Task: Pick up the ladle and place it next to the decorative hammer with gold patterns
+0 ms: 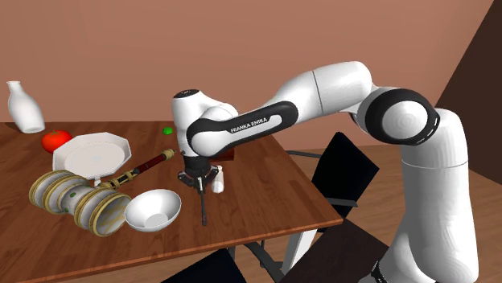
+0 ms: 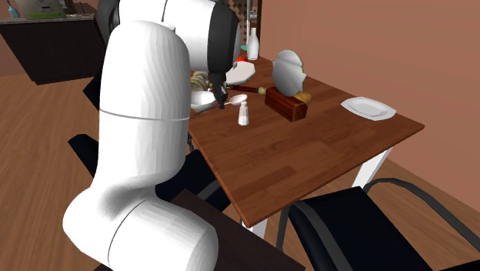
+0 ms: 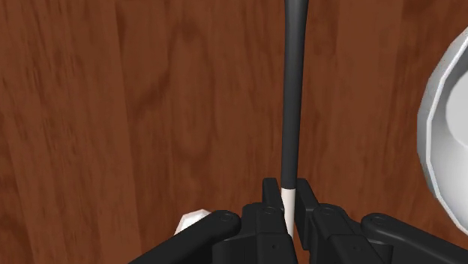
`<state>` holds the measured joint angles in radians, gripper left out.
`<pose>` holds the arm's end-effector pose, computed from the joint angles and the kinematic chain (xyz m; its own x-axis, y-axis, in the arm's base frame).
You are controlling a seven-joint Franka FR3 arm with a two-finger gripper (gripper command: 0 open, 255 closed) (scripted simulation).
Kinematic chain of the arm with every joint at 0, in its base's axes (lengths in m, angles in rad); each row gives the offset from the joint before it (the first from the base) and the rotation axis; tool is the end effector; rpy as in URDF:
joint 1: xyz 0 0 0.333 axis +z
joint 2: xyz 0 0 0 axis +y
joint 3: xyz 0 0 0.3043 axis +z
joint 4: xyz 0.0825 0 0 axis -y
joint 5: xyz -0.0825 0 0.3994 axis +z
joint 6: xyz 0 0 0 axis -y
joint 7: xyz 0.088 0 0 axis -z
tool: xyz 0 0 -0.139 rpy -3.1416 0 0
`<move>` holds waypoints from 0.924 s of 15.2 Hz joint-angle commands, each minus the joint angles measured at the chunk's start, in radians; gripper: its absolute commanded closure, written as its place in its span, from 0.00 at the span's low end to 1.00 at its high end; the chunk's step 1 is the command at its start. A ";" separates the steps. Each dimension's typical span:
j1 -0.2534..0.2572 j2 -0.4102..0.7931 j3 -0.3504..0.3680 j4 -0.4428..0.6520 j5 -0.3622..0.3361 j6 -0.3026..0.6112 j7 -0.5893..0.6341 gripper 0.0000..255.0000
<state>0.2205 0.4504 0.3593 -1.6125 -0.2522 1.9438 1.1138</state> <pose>0.5847 0.3288 0.3226 0.8974 -0.4404 0.0254 -0.4403 -0.8909 0.1114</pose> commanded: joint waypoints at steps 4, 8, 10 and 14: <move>0.002 0.027 -0.006 -0.031 -0.013 0.056 0.011 1.00; 0.004 0.051 -0.012 -0.051 -0.025 0.099 0.021 1.00; 0.004 0.051 -0.012 -0.051 -0.025 0.099 0.021 1.00; 0.004 0.051 -0.012 -0.051 -0.025 0.099 0.021 1.00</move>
<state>0.2248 0.5015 0.3470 -1.6637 -0.2772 2.0425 1.1345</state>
